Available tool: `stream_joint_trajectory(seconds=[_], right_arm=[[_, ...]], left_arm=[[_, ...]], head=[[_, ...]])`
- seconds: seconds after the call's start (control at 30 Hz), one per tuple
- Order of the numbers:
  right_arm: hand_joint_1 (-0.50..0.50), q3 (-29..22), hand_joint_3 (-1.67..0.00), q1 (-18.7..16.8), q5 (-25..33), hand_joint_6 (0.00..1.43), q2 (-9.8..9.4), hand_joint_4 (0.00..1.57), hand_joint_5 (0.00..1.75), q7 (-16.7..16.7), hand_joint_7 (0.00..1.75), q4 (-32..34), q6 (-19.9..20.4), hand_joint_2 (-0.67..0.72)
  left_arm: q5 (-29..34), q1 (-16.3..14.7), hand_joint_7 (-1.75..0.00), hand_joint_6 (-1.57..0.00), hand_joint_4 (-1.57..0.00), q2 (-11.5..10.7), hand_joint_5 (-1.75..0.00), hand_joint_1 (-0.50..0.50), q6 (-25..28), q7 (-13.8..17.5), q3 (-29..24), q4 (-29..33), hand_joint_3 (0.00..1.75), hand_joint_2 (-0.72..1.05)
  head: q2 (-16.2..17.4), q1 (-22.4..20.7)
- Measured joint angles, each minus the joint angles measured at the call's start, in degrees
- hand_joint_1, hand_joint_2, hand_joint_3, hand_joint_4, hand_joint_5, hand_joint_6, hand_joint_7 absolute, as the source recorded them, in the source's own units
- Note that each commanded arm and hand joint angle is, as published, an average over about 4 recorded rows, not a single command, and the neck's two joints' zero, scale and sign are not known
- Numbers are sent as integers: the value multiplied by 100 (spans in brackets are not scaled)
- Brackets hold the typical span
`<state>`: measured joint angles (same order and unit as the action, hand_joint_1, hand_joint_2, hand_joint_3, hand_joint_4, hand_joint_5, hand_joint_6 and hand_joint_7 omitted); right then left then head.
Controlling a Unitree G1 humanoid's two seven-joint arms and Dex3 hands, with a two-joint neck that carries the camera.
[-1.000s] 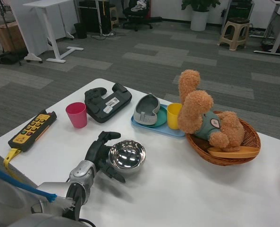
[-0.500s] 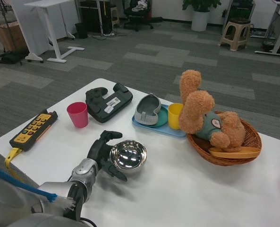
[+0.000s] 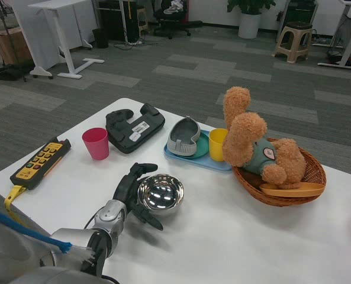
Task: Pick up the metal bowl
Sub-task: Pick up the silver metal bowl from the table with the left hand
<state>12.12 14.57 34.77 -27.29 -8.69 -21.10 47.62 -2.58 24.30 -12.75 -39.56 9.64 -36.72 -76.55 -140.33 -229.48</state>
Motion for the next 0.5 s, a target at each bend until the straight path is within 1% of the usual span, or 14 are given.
stream_joint_trajectory(seconds=[0.07,0.13,0.17,0.2,0.33,0.43,0.5], right_arm=[[8,0,0,0,11,0,0,3,19,0,21,0,0,72],[8,0,0,0,19,0,0,3,19,0,21,0,0,72],[8,0,0,0,19,0,0,3,19,0,21,0,0,72],[8,0,0,-1,20,0,0,3,19,0,21,0,0,72],[8,0,0,-1,20,0,0,3,19,0,21,0,1,72],[8,1,0,-1,20,0,-1,4,19,0,26,0,1,72],[8,2,0,-1,20,0,-1,4,19,0,28,0,1,72]], left_arm=[[-34,0,-94,-11,0,0,-15,-50,-14,0,34,-1,9,78],[-45,0,-73,-3,0,0,-10,-50,-33,1,42,-3,9,78],[-54,0,-66,-1,0,0,-10,-50,-50,1,43,-4,9,78],[-63,0,-63,0,0,0,-10,-50,-68,1,45,-5,9,78],[-104,0,-63,0,0,0,-10,-50,-112,0,81,-8,9,85],[-123,0,-59,0,0,0,-10,-50,-120,-3,148,-8,9,87],[-126,0,-49,0,0,0,-10,-50,-123,-3,188,-8,9,91]], head=[[1,-1],[4,0],[6,0],[7,-1],[6,-4],[12,-2],[16,0]])
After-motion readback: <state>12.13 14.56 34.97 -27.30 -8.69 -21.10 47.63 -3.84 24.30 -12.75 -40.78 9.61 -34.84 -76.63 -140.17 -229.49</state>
